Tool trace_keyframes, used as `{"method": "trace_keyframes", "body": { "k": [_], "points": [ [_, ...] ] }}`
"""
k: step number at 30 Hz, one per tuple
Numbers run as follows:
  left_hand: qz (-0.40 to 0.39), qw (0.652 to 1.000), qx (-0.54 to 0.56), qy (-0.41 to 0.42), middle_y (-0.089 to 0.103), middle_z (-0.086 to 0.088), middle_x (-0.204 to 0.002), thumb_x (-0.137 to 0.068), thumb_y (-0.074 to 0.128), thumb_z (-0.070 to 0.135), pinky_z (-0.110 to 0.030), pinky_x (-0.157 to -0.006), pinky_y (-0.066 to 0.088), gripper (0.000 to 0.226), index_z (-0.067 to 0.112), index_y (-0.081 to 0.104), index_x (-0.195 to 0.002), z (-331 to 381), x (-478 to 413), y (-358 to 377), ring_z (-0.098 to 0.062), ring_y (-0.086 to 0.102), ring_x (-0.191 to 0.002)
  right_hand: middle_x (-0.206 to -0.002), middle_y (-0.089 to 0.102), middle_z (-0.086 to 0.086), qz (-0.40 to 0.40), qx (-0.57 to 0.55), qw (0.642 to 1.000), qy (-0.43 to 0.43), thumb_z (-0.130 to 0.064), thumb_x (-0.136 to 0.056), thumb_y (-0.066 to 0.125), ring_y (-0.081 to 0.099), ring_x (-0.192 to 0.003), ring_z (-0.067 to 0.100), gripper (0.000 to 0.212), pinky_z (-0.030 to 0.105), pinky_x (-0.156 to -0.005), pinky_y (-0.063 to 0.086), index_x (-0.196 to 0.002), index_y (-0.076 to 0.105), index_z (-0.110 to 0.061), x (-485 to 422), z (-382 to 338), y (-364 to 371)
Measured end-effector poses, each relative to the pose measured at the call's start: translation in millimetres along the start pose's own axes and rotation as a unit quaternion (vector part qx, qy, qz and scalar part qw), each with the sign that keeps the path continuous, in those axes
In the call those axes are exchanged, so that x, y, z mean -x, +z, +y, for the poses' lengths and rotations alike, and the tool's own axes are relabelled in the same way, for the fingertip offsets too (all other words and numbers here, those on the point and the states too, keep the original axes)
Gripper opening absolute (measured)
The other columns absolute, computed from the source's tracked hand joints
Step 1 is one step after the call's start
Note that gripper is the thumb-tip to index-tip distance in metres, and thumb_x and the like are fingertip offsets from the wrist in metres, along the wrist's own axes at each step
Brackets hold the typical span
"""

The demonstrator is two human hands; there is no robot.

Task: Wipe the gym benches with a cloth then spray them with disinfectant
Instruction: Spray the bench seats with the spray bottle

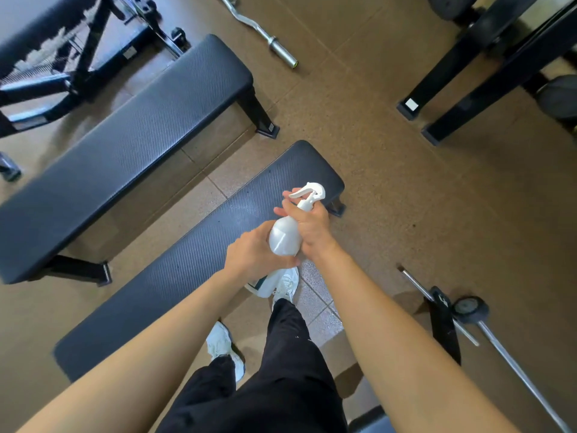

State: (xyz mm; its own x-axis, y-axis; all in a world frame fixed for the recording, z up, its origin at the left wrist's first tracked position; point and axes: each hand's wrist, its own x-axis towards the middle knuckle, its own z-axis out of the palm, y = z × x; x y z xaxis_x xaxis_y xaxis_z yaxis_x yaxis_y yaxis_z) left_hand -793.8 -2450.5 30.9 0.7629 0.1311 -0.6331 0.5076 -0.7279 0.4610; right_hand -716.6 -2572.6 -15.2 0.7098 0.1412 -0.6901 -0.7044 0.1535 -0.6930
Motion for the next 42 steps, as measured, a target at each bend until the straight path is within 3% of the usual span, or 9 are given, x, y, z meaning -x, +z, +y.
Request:
{"method": "trace_keyframes", "body": {
  "k": [4,8,13,19,22,26,33,39,42],
  "points": [
    [-0.039,0.998,0.046,0.036,0.062,0.020,-0.110,-0.054,0.080,0.075,-0.042,-0.086,0.056,0.097,0.041,0.046,-0.138,-12,-1,2,-0.010,0.062,-0.102,-0.076,0.074,-0.003,0.016,0.033,0.999,0.026,-0.024,-0.089,0.078,0.075,-0.075,0.021,0.020,0.045,-0.076,0.061,-0.095,0.063,-0.014,-11,-8,-6],
    [-0.083,0.993,0.078,0.032,0.061,0.018,-0.113,-0.053,0.078,0.075,-0.040,-0.089,0.056,0.101,0.039,0.044,-0.141,-24,1,3,-0.007,0.060,-0.103,-0.087,0.072,0.004,0.027,0.009,0.998,0.063,-0.018,-0.090,0.078,0.075,-0.072,0.020,0.018,0.037,-0.068,0.060,-0.096,0.062,-0.015,-19,-10,-9],
    [-0.087,0.988,0.130,0.007,0.062,0.019,-0.114,-0.066,0.089,0.055,-0.029,-0.090,0.053,0.080,0.035,0.052,-0.135,-43,14,10,-0.005,0.061,-0.103,-0.102,0.072,0.005,0.061,-0.032,0.994,0.090,-0.012,-0.088,0.078,0.074,-0.072,0.021,0.023,0.042,-0.075,0.062,-0.105,0.064,-0.018,-34,-10,-13],
    [-0.056,0.983,0.173,0.014,0.066,0.020,-0.112,-0.060,0.078,0.063,-0.027,-0.083,0.053,0.085,0.035,0.055,-0.136,-61,32,10,-0.001,0.064,-0.100,-0.087,0.075,0.006,0.127,-0.010,0.983,0.135,-0.022,-0.086,0.082,0.076,-0.070,0.019,0.029,0.049,-0.076,0.063,-0.105,0.064,-0.010,-30,14,0],
    [-0.035,0.976,0.214,0.015,0.069,0.018,-0.110,-0.062,0.081,0.060,-0.031,-0.085,0.056,0.079,0.036,0.058,-0.133,-74,49,8,-0.004,0.067,-0.099,-0.097,0.075,0.008,0.105,-0.032,0.988,0.112,-0.016,-0.085,0.082,0.076,-0.076,0.022,0.031,0.047,-0.073,0.062,-0.108,0.063,-0.010,-17,24,15],
    [-0.011,0.953,0.301,0.008,0.072,0.015,-0.107,-0.068,0.090,0.042,-0.042,-0.090,0.060,0.061,0.046,0.063,-0.122,-101,72,11,-0.009,0.071,-0.097,-0.086,0.073,0.009,0.045,-0.016,0.997,0.055,-0.003,-0.086,0.077,0.074,-0.079,0.024,0.031,0.043,-0.073,0.062,-0.112,0.060,-0.004,9,39,44],
    [-0.008,0.942,0.329,0.057,0.073,0.011,-0.108,-0.063,0.088,0.049,-0.050,-0.094,0.057,0.060,0.065,0.060,-0.114,-182,118,0,-0.015,0.071,-0.102,-0.072,0.058,0.009,0.094,0.035,0.995,0.027,0.016,-0.084,0.062,0.062,-0.053,0.018,0.023,0.030,-0.051,0.054,-0.088,0.054,-0.006,58,85,105],
    [-0.017,0.932,0.356,0.070,0.075,0.005,-0.100,-0.068,0.091,0.030,-0.045,-0.092,0.057,0.058,0.045,0.067,-0.119,-243,159,-4,-0.019,0.070,-0.093,-0.096,0.068,0.009,0.039,0.050,0.998,-0.017,0.005,-0.087,0.074,0.072,-0.077,0.027,0.034,0.036,-0.066,0.059,-0.112,0.053,-0.005,107,122,149],
    [-0.012,0.934,0.347,0.083,0.072,0.006,-0.098,-0.065,0.089,0.040,-0.045,-0.089,0.056,0.063,0.043,0.067,-0.123,-265,177,-1,-0.017,0.068,-0.091,-0.090,0.063,0.013,0.038,0.071,0.996,-0.031,0.011,-0.085,0.072,0.068,-0.065,0.022,0.033,0.036,-0.063,0.059,-0.104,0.050,-0.005,125,139,163]
  ]
}}
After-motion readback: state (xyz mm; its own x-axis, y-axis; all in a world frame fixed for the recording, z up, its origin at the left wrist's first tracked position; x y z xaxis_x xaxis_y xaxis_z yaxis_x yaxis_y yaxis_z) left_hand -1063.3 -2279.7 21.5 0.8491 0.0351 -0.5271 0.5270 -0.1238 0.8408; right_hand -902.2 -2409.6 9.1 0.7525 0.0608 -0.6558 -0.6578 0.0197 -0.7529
